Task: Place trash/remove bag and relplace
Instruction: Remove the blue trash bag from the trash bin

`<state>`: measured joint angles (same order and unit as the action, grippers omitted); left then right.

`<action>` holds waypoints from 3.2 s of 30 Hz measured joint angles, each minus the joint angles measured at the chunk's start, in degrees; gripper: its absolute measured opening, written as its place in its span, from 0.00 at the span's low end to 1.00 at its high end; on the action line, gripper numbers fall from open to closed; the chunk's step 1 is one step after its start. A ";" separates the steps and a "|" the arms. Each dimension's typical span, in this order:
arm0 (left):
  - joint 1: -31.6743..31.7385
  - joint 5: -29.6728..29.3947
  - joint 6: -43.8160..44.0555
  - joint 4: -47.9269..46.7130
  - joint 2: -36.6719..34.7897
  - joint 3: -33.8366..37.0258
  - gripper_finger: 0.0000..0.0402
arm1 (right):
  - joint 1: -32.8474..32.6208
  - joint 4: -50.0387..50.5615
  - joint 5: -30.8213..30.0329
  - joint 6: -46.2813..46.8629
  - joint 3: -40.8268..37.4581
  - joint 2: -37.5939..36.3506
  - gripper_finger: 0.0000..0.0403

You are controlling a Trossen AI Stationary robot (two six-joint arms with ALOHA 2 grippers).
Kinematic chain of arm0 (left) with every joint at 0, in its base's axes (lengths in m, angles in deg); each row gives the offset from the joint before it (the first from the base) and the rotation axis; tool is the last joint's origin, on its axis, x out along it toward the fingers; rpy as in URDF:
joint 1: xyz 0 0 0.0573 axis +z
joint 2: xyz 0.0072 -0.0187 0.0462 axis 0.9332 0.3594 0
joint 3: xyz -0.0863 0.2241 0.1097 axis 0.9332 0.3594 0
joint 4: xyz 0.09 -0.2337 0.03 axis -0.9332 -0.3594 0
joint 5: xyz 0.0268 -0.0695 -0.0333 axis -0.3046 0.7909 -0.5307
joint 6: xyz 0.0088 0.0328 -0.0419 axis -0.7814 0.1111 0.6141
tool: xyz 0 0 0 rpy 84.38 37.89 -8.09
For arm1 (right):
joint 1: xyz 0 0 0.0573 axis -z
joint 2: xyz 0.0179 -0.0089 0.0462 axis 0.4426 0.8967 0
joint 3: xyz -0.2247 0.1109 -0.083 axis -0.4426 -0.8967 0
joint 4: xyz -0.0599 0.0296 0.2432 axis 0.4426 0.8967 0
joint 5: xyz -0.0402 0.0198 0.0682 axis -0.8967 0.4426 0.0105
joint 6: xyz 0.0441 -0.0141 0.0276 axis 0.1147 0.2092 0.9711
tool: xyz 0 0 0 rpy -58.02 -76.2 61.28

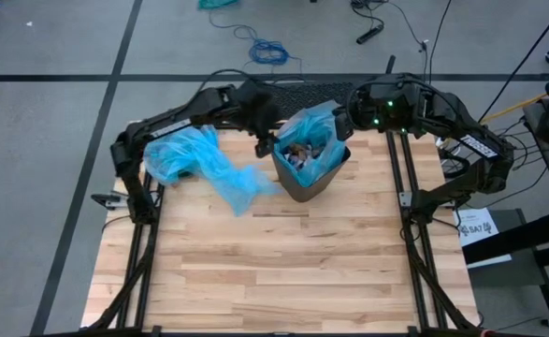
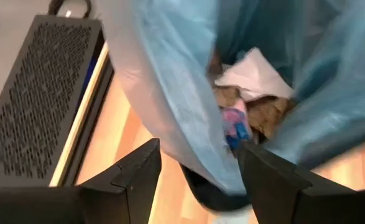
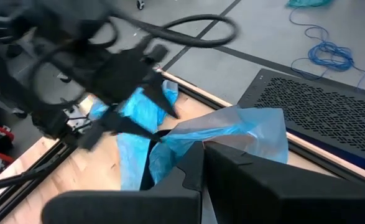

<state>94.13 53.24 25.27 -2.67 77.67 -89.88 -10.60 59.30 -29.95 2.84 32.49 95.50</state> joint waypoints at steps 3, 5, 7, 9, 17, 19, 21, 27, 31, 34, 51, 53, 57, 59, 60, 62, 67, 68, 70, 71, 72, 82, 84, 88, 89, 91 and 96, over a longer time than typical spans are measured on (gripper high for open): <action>0.48 -1.03 1.90 0.22 1.34 -0.62 0.49 | -0.99 0.02 0.00 -0.02 0.00 0.00 0.00; 1.00 -1.36 2.07 0.74 1.59 -0.72 0.45 | -1.43 0.02 -0.04 -0.13 0.00 0.00 0.00; 1.58 -1.40 2.09 0.86 1.59 -0.72 0.40 | -1.64 0.08 -0.08 -0.17 0.00 0.00 0.00; 1.89 -1.43 2.09 1.64 1.59 -0.72 0.34 | -1.65 0.33 -0.13 -0.17 0.00 0.00 0.00; 1.04 0.01 1.68 3.21 1.50 -0.72 0.03 | -1.65 0.76 -0.24 -1.52 0.00 0.00 0.00; 0.58 0.18 1.63 3.25 1.47 -0.72 0.02 | -1.65 0.98 -0.25 -1.63 0.00 0.00 0.00; 0.46 0.28 1.61 3.24 1.10 -0.72 0.01 | -1.65 1.24 -0.24 -1.73 0.00 0.00 0.00; 0.30 -4.53 1.93 3.61 0.91 -0.72 0.03 | -1.65 1.53 -0.24 -1.95 0.00 0.00 0.00; 0.30 -5.47 1.96 4.52 0.91 -0.72 0.05 | -1.65 1.73 -0.24 -1.95 0.00 0.00 0.00; 0.43 -4.00 2.09 5.12 0.91 -0.72 0.09 | -1.65 1.75 -0.24 -1.95 0.00 0.00 0.00; 6.91 8.27 10.00 4.52 4.02 -0.72 0.31 | -1.65 1.79 -0.22 -1.95 0.00 0.00 0.00; 7.08 12.02 11.06 4.51 5.00 -0.70 0.30 | -1.65 1.79 -0.22 -1.95 0.00 0.00 0.00; 6.76 14.35 10.95 4.61 5.28 -0.70 0.27 | -1.65 1.81 -0.22 -1.95 0.00 0.00 0.00; 6.47 14.35 10.42 5.27 5.32 -0.70 0.26 | -1.65 1.84 -0.20 -1.95 0.01 0.00 0.00; 6.35 14.34 10.00 5.48 5.33 -0.70 0.26 | -1.65 1.91 -0.20 -1.95 0.02 0.00 0.00; 6.23 14.35 9.59 5.66 5.33 -0.70 0.25 | -1.65 1.99 -0.21 -1.95 0.02 0.00 0.00; 6.07 14.35 9.59 5.72 5.33 -0.70 0.24 | -1.65 2.09 -0.20 -1.95 0.02 0.00 0.00; 5.93 14.35 9.59 5.79 5.33 -0.70 0.24 | -1.65 2.11 -0.21 -1.95 0.02 0.00 0.00; 5.68 14.35 9.59 6.40 5.33 -0.70 0.24 | -1.65 2.12 -0.21 -2.28 0.02 0.00 0.00; 5.44 14.35 9.59 7.00 5.33 -0.70 0.24 | -1.65 2.12 -0.33 -2.73 0.02 0.00 0.00; 5.21 14.35 9.59 7.62 5.33 -0.70 0.24 | -1.65 2.12 -0.79 -3.09 0.02 0.00 0.00; 3.91 14.35 9.56 9.94 5.33 -0.70 0.24 | -1.65 -1.88 -4.99 -5.88 0.02 0.01 0.00; 3.91 14.35 9.56 9.94 5.33 -0.70 0.24 | -1.65 -2.21 -4.98 -6.01 0.02 0.00 0.00; 3.91 14.33 9.56 9.76 5.33 -0.70 0.24 | -1.65 -2.23 -4.88 -6.21 0.02 0.02 0.00; 3.91 14.29 9.56 9.68 5.33 -0.70 0.24 | -1.65 -2.23 -4.86 -6.21 0.02 0.02 0.00; 3.91 14.27 9.54 9.70 5.33 -0.70 0.24 | -1.66 -2.23 -4.74 -6.21 0.02 0.01 0.00; 3.91 12.68 9.48 10.00 5.33 -0.70 0.24 | -2.44 -2.81 -4.72 -6.21 0.02 0.02 0.00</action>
<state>98.04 65.93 34.74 7.32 82.99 -90.58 -13.04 56.49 -34.67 -3.36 32.51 95.52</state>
